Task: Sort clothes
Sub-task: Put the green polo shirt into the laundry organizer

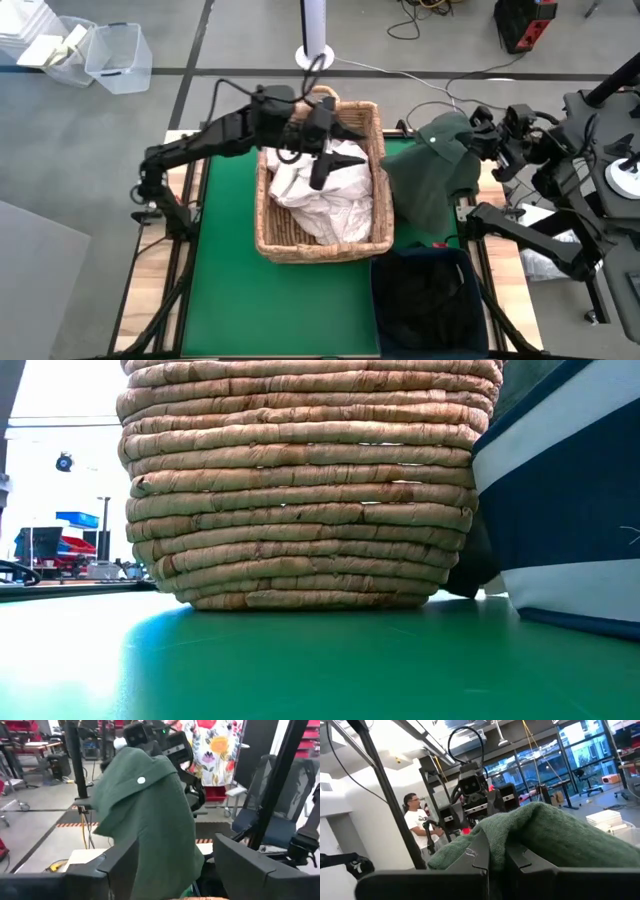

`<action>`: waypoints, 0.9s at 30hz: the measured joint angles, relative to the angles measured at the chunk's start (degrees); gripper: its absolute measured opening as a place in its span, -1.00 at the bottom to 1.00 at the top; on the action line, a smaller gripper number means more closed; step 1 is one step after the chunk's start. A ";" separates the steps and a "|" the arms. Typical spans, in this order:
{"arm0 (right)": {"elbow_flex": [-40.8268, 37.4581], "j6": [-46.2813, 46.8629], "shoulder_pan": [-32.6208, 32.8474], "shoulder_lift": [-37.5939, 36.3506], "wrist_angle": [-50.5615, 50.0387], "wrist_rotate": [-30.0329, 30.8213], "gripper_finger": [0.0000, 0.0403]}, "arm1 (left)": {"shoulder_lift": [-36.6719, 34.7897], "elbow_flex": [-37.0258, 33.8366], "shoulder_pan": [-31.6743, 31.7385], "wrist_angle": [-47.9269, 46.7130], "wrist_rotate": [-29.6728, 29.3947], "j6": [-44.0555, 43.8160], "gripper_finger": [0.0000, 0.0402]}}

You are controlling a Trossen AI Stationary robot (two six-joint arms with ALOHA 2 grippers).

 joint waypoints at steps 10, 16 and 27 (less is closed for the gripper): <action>4.26 -1.82 1.00 3.57 0.11 -1.09 -0.95 | 9.36 12.48 -0.34 -4.33 -0.51 2.66 0.34; 7.65 -2.63 2.47 5.28 0.19 -1.14 -0.95 | 13.44 17.06 -0.34 -5.99 -1.01 2.45 0.41; 11.04 -3.89 5.09 9.21 0.17 -1.16 -0.95 | 17.24 18.87 -0.47 -3.78 -0.33 1.28 0.46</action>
